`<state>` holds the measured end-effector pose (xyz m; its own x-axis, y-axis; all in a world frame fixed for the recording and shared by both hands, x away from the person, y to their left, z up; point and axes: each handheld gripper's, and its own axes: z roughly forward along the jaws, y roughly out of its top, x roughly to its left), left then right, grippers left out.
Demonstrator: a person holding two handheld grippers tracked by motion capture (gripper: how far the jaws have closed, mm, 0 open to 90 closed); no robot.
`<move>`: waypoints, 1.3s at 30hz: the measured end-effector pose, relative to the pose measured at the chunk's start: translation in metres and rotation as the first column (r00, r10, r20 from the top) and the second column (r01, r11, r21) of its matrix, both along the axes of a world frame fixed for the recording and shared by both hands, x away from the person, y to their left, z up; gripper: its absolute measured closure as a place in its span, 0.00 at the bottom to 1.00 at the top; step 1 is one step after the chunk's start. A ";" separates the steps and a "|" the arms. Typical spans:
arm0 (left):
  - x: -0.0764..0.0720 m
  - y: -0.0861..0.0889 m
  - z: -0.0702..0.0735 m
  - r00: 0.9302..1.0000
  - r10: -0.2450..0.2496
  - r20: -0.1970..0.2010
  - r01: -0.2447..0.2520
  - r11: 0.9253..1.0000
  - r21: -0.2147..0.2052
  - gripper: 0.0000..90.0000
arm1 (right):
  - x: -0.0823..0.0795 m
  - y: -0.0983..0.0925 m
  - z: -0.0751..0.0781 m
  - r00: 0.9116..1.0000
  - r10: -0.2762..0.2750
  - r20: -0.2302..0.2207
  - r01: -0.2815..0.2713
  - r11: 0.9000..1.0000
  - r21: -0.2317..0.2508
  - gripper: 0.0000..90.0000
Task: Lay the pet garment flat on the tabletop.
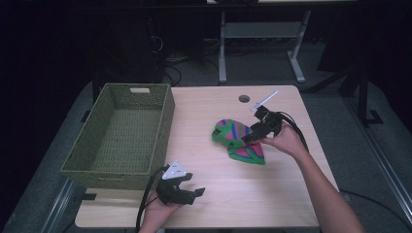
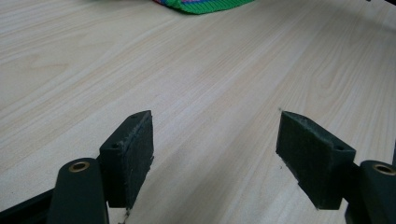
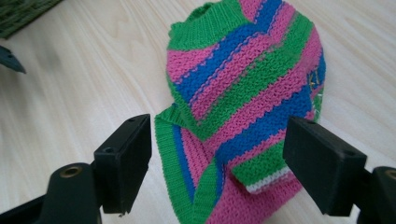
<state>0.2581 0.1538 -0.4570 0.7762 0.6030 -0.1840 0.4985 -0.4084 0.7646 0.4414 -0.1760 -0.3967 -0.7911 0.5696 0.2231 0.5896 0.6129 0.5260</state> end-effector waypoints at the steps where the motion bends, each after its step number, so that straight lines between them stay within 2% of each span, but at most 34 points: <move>1: 0.000 0.000 0.000 1.000 0.001 0.000 -0.001 1.000 -0.001 0.30 | 0.001 0.002 -0.002 1.000 -0.002 -0.006 0.002 1.000 -0.007 0.28; 11: 0.000 -0.001 0.000 1.000 0.001 -0.002 -0.001 1.000 -0.001 0.30 | 0.013 0.013 -0.019 0.999 -0.020 -0.024 0.019 0.999 -0.044 0.29; 16: 0.000 -0.001 0.000 1.000 -0.003 -0.004 0.003 1.000 0.003 0.30 | 0.016 0.020 -0.028 0.999 -0.033 -0.029 0.031 0.996 -0.081 0.29; 20: 0.000 -0.003 0.000 1.000 -0.009 -0.002 0.009 1.000 0.006 0.30 | 0.017 0.025 -0.032 0.999 -0.051 -0.018 0.049 0.993 -0.110 0.29; 26: 0.000 -0.003 0.000 1.000 -0.013 0.001 0.013 1.000 0.009 0.30 | 0.019 0.032 -0.046 0.996 -0.075 -0.037 0.067 0.981 -0.180 0.29; 33: 0.000 -0.006 -0.001 1.000 -0.018 -0.002 0.018 1.000 0.011 0.30 | 0.019 0.035 -0.051 0.994 -0.105 -0.033 0.098 0.979 -0.177 0.28; 39: -0.002 -0.008 -0.001 1.000 -0.029 0.000 0.029 0.999 0.020 0.30 | 0.017 0.034 -0.051 0.992 -0.120 -0.023 0.115 0.978 -0.172 0.35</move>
<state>0.2565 0.1453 -0.4583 0.7933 0.5841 -0.1718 0.4862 -0.4380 0.7561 0.4581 -0.1425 -0.4480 -0.7100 0.6901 0.1401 0.6784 0.6170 0.3989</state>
